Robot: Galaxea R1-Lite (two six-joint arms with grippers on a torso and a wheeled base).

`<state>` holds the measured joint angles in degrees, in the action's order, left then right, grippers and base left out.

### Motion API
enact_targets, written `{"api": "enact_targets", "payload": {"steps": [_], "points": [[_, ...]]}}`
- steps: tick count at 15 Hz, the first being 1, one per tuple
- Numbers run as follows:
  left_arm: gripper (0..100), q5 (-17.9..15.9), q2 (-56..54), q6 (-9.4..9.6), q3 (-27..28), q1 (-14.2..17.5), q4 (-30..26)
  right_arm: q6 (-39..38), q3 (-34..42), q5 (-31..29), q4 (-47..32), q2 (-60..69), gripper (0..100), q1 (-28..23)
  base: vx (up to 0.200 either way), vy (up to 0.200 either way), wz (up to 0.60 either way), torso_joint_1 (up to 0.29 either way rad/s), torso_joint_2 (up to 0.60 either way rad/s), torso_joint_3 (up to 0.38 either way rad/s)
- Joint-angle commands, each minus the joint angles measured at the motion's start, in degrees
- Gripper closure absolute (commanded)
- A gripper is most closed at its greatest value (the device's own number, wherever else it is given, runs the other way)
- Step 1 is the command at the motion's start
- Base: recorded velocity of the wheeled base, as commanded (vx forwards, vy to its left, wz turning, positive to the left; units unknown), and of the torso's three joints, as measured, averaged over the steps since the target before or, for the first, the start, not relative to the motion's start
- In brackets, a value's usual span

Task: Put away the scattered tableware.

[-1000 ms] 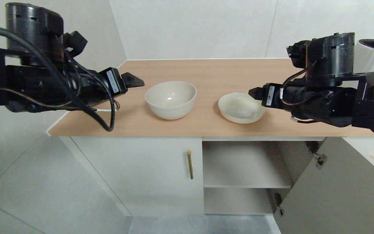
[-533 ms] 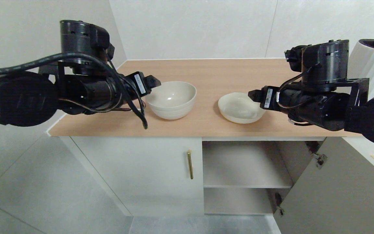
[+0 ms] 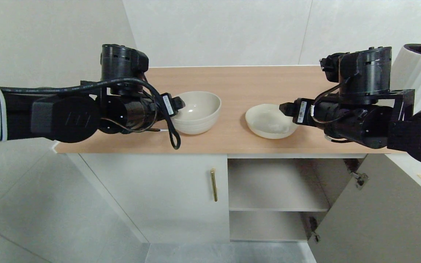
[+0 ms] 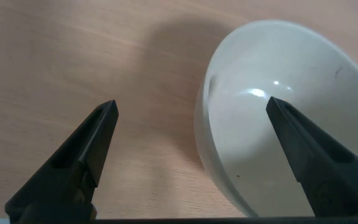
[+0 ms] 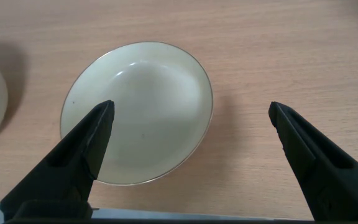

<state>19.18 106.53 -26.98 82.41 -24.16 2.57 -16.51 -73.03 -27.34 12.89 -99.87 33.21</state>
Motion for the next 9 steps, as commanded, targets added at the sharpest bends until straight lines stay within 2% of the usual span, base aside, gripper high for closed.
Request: {"api": "enact_targets", "payload": {"steps": [1, 6, 9], "points": [[100, -0.02, 0.17, -0.09, -0.05, -0.10, 0.06, -0.02, 0.00, 0.01, 0.03, 0.20, 0, 0.02, 0.000, 0.000, 0.00, 0.000, 0.00, 0.000], [100, -0.02, -4.05, -0.44, -0.76, -0.62, 0.33, -0.02, 0.00, 0.01, 0.03, 0.11, 0, 0.02, 0.000, 0.000, 0.00, 0.000, 0.00, 0.000], [100, -0.37, -7.92, -0.27, -3.31, -1.06, 0.50, -0.02, 0.00, 0.01, 0.03, 0.02, 0, 0.02, 0.000, 0.000, 0.00, 0.000, 0.00, 0.000]]}}
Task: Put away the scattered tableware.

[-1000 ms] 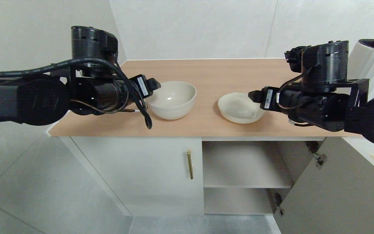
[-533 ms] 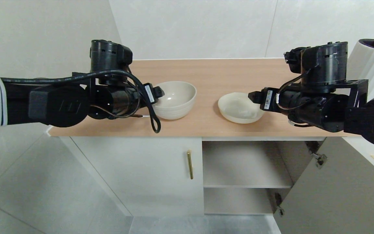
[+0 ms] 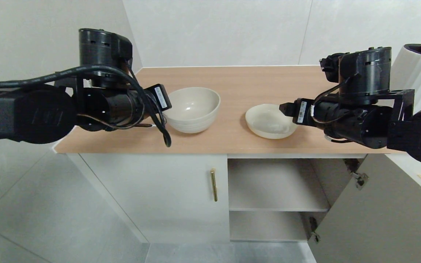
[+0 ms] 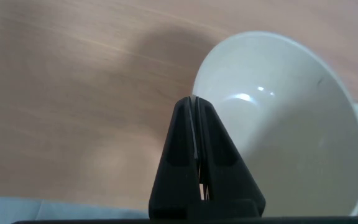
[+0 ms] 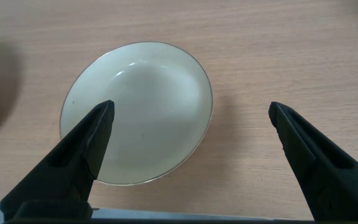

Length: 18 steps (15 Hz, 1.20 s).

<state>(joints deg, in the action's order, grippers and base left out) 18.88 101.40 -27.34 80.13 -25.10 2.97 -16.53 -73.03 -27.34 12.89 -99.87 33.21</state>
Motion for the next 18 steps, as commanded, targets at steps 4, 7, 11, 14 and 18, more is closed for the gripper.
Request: {"api": "enact_targets", "payload": {"steps": [4, 7, 11, 14, 18], "points": [[100, -0.25, -3.40, -0.17, -1.29, -0.30, 0.01, 0.01, 0.00, 0.01, 0.03, -0.15, 0, 0.02, 0.000, 0.000, 0.00, 0.000, 0.00, 0.000], [100, -3.06, -5.86, -0.08, -3.66, -0.30, 0.01, 0.09, -0.79, -0.17, -0.23, -2.09, 0, -0.07, 0.000, 0.000, 0.00, 0.000, 0.00, 0.000], [100, -11.59, -10.70, -0.08, -7.36, -0.30, 0.10, 0.18, -4.49, -4.74, -1.02, -7.36, 0, -1.39, 0.000, 0.000, 0.00, 0.000, 0.00, 0.000], [100, -12.99, -11.40, 0.01, -8.41, -0.30, 1.24, 0.18, -5.01, -4.91, -1.02, -8.86, 0, -2.53, 0.000, 0.000, 0.00, 0.000, 0.00, 0.000], [100, -12.99, -11.58, 0.19, -9.11, -0.30, 2.83, 0.18, -5.54, -4.91, -1.02, -9.91, 0, -3.06, 0.000, 0.000, 0.00, 0.000, 0.00, 0.000]]}}
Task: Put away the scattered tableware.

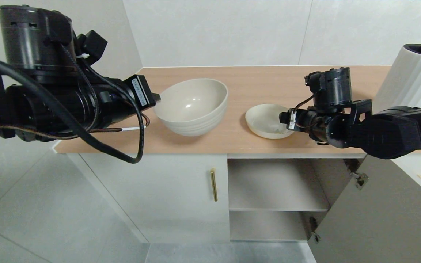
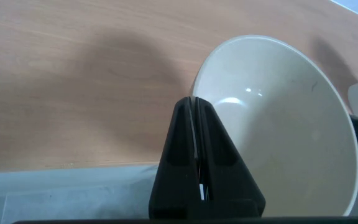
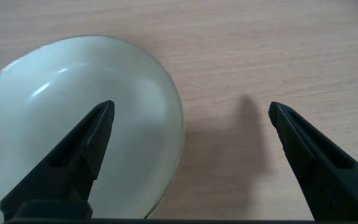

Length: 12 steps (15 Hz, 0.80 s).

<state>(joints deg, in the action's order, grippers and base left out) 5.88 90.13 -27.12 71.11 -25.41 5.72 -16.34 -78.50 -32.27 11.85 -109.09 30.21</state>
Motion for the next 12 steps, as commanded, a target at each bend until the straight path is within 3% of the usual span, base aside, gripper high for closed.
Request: {"api": "enact_targets", "payload": {"steps": [1, 10, 12], "points": [[100, 0.01, -0.30, -0.03, -0.09, 0.00, 0.08, -0.01, -0.08, 0.01, 0.02, -0.77, 100, -0.15, 0.000, 0.000, 0.00, 0.000, 0.00, 0.000], [100, -0.08, -1.62, 0.05, -0.97, 0.00, 0.00, -1.15, 1.06, 0.72, 0.02, 3.98, 100, -0.06, 0.000, 0.000, 0.00, 0.000, 0.00, 0.000], [100, -0.08, -3.90, 0.41, -3.70, 0.00, 0.00, -1.15, 3.96, 3.35, -0.95, 9.34, 100, 0.29, 0.000, 0.000, 0.00, 0.000, 0.00, 0.000]]}}
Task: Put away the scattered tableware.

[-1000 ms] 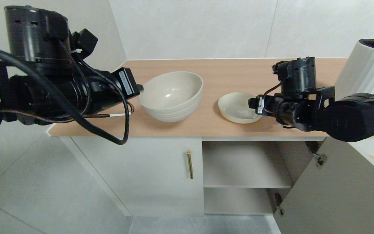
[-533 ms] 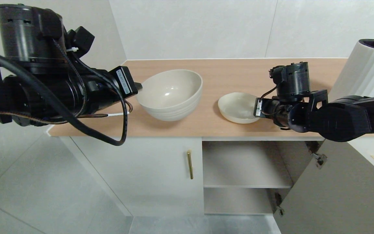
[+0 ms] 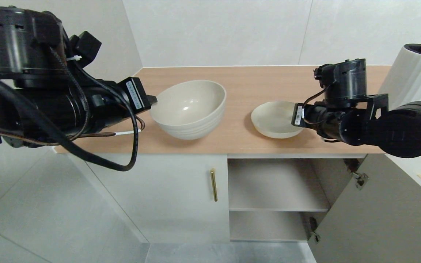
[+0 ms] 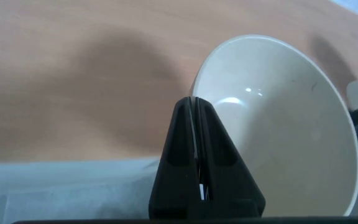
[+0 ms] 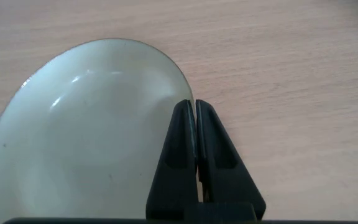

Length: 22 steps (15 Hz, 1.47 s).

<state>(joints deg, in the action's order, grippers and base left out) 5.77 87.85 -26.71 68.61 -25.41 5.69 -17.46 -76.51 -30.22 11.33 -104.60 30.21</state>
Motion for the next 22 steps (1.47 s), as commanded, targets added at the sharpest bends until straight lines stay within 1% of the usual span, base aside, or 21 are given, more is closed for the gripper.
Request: {"api": "enact_targets", "payload": {"steps": [1, 3, 5, 7, 9, 11, 13, 15, 17, 22], "points": [[100, 0.03, -2.50, 0.61, -2.08, 0.00, 0.02, -0.03, 3.65, 3.15, -1.57, 7.39, 100, 0.29, 0.000, 0.000, 0.00, 0.000, 0.00, 0.000], [100, 0.03, -4.09, 0.87, -3.22, 0.00, 0.02, -0.12, 5.93, 5.26, -3.33, 11.26, 100, 1.70, 0.000, 0.000, 0.00, 0.000, 0.00, 0.000], [100, 0.03, -5.76, 0.96, -5.33, -0.26, 0.02, -0.12, 7.07, 5.52, -6.14, 14.24, 100, 2.66, 0.000, 0.000, 0.00, 0.000, 0.00, 0.000], [100, 0.03, -9.71, 0.96, -9.72, -0.87, 0.02, -2.58, 8.13, 6.49, -12.64, 18.20, 100, 5.39, 0.000, 0.000, 0.00, 0.000, 0.00, 0.000], [100, 0.03, -11.64, 1.57, -11.48, -2.02, 0.02, -4.69, 9.45, 11.06, -17.74, 21.71, 100, 5.91, 0.000, 0.000, 0.00, 0.000, 0.00, 0.000], [100, 0.12, -12.08, 1.48, -12.71, -3.07, 0.02, -6.80, 12.79, 13.96, -21.26, 25.32, 100, 5.91, 0.000, 0.000, 0.00, 0.000, 0.00, 0.000], [100, 0.03, -12.00, 1.48, -13.33, -3.34, 0.02, -6.98, 16.30, 14.58, -21.26, 26.64, 100, 5.91, 0.000, 0.000, 0.00, 0.000, 0.00, 0.000], [100, 0.12, -12.00, 1.48, -13.41, -4.13, 0.02, -6.98, 16.74, 14.66, -21.26, 26.28, 100, 5.91, 0.000, 0.000, 0.00, 0.000, 0.00, 0.000], [100, 0.12, -12.08, 1.48, -13.41, -4.13, 0.02, -6.98, 17.09, 14.75, -21.34, 25.32, 100, 5.65, 0.000, 0.000, 0.00, 0.000, 0.00, 0.000], [100, 0.03, -11.73, 1.57, -13.76, -4.30, 0.02, -6.80, 18.06, 14.66, -20.55, 24.79, 100, 5.48, -0.200, 0.000, 0.00, 0.003, 0.00, 0.002]]}}
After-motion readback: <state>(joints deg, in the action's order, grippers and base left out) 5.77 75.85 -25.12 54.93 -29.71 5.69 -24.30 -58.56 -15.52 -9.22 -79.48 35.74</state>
